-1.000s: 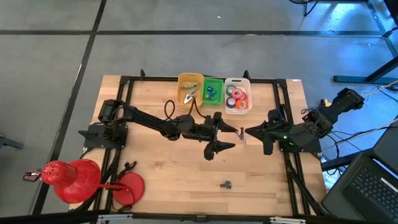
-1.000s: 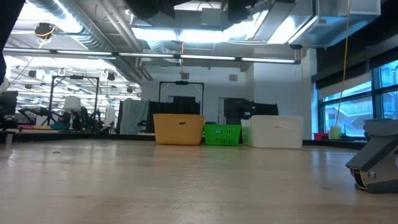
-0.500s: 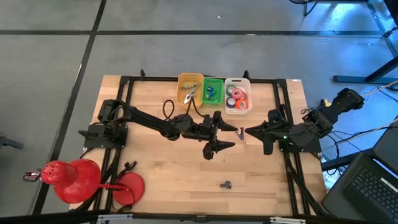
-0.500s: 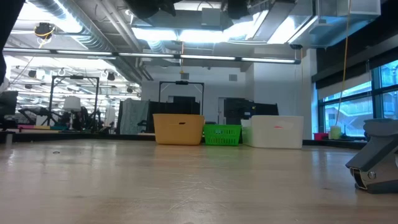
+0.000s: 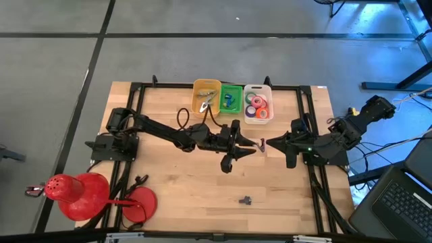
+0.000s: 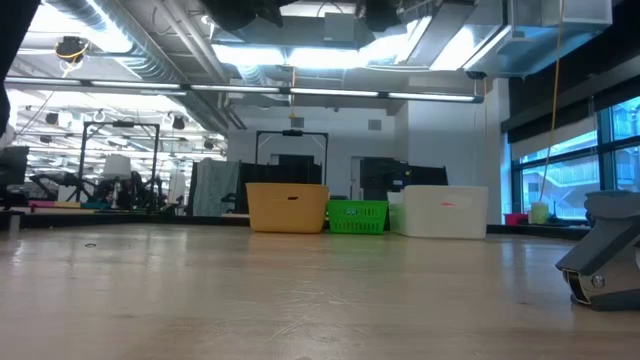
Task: Pick and place Stapler, Stapler remover, tape
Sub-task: Put the pink staple remover into the yellow bin
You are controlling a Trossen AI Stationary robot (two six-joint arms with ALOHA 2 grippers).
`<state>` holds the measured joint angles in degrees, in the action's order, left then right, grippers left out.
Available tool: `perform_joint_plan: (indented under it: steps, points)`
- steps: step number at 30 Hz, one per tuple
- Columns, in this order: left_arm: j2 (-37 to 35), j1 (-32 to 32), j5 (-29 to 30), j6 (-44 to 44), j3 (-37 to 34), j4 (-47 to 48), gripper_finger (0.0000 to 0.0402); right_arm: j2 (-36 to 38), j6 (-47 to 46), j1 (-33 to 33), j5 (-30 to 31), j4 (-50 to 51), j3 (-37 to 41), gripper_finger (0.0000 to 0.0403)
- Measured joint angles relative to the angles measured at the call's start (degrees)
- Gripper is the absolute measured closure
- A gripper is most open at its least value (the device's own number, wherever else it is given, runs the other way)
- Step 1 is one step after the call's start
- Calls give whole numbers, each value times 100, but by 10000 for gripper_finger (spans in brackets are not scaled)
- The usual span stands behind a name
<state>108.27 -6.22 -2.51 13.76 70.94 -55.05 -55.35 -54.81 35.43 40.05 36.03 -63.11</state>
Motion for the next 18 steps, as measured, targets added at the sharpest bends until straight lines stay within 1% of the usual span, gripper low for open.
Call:
perform_joint_plan:
  steps: [5, 7, 14, 18]
  points:
    - [-1, 43, -6, -2, 0, 2, 373, 0, 0, 2, -16, 0, 0, 403]
    - [-1, 70, -20, -4, 0, -2, 392, 2, 0, 0, -15, 0, 0, 403]
    - [0, 114, -195, -13, 0, -2, 399, 0, 0, 0, 64, 2, 0, 401]
    - [0, 118, -221, -8, 0, -3, 399, 21, 2, -1, 191, 23, 0, 375]
